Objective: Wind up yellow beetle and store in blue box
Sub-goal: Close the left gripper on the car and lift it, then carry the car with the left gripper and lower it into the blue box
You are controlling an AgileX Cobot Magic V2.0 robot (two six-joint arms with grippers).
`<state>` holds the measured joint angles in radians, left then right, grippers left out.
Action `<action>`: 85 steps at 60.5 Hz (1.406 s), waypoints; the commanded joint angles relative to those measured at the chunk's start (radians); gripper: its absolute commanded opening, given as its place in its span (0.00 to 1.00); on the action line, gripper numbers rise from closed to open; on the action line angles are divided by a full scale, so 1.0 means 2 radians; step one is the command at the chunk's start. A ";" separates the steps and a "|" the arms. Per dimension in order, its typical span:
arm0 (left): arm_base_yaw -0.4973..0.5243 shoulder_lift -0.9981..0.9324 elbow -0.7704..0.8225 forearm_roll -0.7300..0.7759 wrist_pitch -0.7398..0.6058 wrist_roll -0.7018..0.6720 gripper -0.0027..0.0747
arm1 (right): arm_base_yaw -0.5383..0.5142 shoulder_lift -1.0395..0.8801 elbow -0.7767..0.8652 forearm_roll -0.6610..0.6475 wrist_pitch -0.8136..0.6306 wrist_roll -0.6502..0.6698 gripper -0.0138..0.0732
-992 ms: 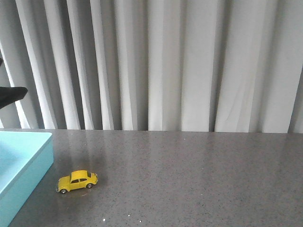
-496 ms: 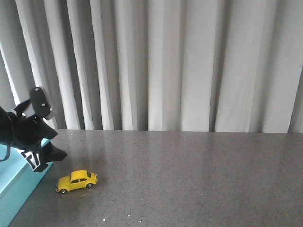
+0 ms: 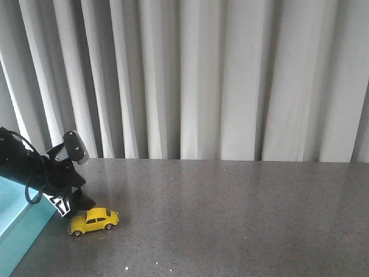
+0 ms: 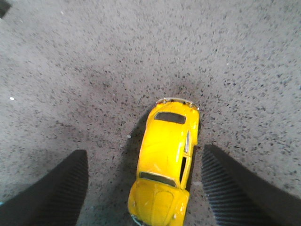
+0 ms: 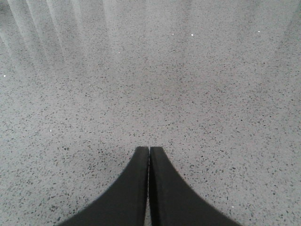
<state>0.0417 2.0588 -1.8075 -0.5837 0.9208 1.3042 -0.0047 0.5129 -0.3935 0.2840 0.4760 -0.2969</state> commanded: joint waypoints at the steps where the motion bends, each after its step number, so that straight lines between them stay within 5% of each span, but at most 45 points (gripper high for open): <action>1: -0.003 -0.010 -0.019 -0.021 -0.018 -0.003 0.68 | -0.001 0.001 -0.013 -0.001 -0.031 -0.001 0.15; 27: -0.003 0.056 -0.019 -0.024 -0.049 0.000 0.61 | -0.001 0.001 -0.013 -0.001 -0.031 -0.001 0.15; 36: -0.003 0.051 -0.021 -0.050 -0.053 0.000 0.40 | -0.001 0.001 -0.013 -0.001 -0.029 -0.001 0.15; 45: -0.003 0.037 -0.040 -0.087 -0.041 0.000 0.04 | -0.001 0.001 -0.013 -0.001 -0.029 -0.001 0.15; 63: 0.005 -0.051 -0.060 -0.115 -0.055 -0.014 0.03 | -0.001 0.001 -0.013 -0.001 -0.029 -0.001 0.15; 71: 0.039 -0.108 -0.059 -0.086 -0.087 -0.075 0.03 | -0.001 0.001 -0.013 -0.001 -0.029 -0.001 0.15; 85: 0.149 -0.131 -0.056 0.034 -0.094 -0.305 0.03 | -0.001 0.001 -0.013 -0.001 -0.029 -0.001 0.15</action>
<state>0.2761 1.8354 -1.8981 -0.5868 0.7735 0.8756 -0.0047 0.5129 -0.3935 0.2840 0.4769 -0.2969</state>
